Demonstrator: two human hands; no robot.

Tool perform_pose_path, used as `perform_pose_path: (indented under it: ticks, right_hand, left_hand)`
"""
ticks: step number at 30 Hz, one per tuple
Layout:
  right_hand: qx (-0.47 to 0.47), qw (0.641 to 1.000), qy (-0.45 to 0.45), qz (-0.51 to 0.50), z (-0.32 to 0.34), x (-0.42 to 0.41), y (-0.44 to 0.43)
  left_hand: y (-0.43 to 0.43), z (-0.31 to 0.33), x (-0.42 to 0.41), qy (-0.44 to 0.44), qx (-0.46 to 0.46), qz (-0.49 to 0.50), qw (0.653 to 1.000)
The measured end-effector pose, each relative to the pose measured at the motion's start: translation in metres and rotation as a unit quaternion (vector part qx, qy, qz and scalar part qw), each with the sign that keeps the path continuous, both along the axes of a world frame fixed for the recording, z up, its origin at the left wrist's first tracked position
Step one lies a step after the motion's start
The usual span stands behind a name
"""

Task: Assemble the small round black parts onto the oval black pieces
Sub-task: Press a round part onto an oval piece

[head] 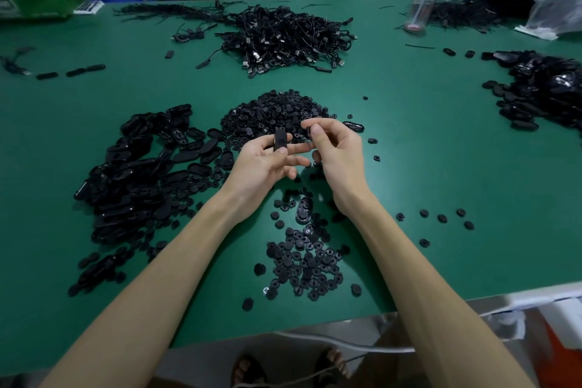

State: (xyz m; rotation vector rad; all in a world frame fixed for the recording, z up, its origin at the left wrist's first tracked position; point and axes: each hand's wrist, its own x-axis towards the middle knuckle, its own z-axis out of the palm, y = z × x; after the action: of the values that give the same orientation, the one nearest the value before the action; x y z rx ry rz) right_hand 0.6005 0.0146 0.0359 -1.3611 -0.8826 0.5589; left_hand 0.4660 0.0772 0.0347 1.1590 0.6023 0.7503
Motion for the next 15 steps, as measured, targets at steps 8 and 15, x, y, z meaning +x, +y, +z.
perform_pose_path:
  ticks: [8,15]
  right_hand:
    - [0.014,1.0,0.011,-0.008,-0.0017,0.001,0.0005]
    - [0.019,0.999,0.014,0.022,-0.0016,0.0003,-0.0005]
  left_hand:
    - [-0.0042,0.001,0.0014,0.023,0.031,0.027,0.999]
    - [-0.0048,-0.0015,0.0027,0.044,0.062,0.076,0.994]
